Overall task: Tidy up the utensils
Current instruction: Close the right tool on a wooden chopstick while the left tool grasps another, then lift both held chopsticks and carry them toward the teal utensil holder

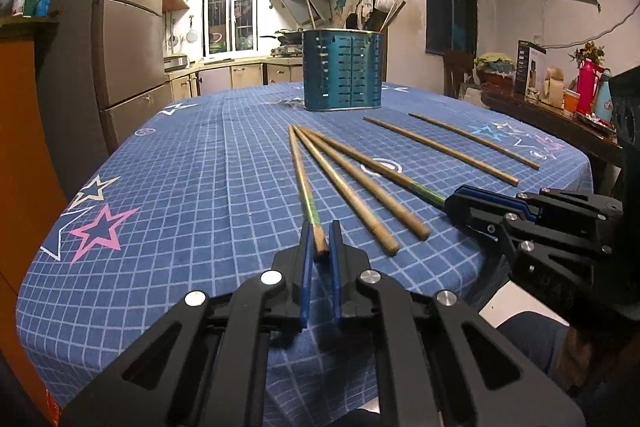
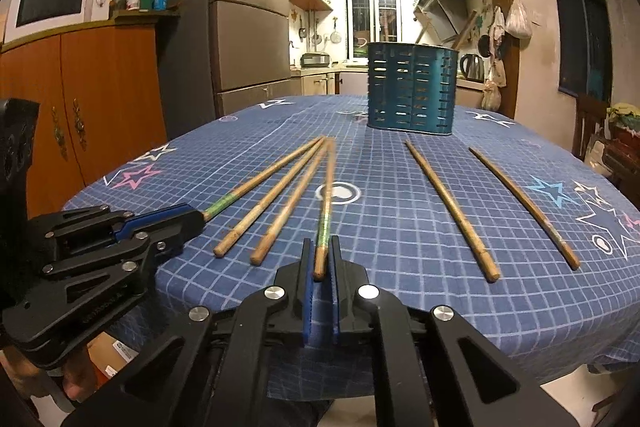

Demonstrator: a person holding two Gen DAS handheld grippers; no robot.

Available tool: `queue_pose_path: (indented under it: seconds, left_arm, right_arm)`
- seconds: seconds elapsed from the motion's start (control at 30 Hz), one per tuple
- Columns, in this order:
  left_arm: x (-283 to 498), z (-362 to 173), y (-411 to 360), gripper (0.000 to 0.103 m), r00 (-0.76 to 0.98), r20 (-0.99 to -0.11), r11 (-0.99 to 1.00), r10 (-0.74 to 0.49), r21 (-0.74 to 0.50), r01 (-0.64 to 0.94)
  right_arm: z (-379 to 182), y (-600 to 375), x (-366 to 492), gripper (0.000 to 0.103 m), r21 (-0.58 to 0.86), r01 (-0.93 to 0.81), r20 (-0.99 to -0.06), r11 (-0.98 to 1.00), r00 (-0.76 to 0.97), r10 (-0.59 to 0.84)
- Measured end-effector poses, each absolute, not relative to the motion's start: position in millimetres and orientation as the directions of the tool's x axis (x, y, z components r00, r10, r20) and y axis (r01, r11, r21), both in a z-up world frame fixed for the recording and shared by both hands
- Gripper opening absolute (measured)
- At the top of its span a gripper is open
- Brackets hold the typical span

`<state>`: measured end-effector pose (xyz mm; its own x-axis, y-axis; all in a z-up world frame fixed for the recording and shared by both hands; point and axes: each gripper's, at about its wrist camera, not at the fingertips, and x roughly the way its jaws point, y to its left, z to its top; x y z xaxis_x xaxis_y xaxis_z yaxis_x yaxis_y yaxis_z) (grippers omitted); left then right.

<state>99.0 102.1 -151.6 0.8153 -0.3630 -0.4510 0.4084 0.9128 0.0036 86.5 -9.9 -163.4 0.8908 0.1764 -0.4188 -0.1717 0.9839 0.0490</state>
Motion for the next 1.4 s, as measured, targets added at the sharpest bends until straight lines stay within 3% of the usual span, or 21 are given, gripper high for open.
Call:
queue_pose_path:
  seconds: [0.7,1.4]
  left_arm:
    - [118.9,-14.6,94.9,0.006,0.902,-0.202,0.911,-0.380,0.086,0.403]
    - [198.8,77.0,59.2,0.005,0.886,-0.152,0.892,-0.439,0.047,0.450]
  right_arm:
    - [-41.3,-48.6,83.2,0.007,-0.023,-0.246,-0.194,0.969,0.952,0.237]
    - [66.6,-88.7,182.4,0.007,-0.007,-0.352,-0.193,0.936,0.919,0.344]
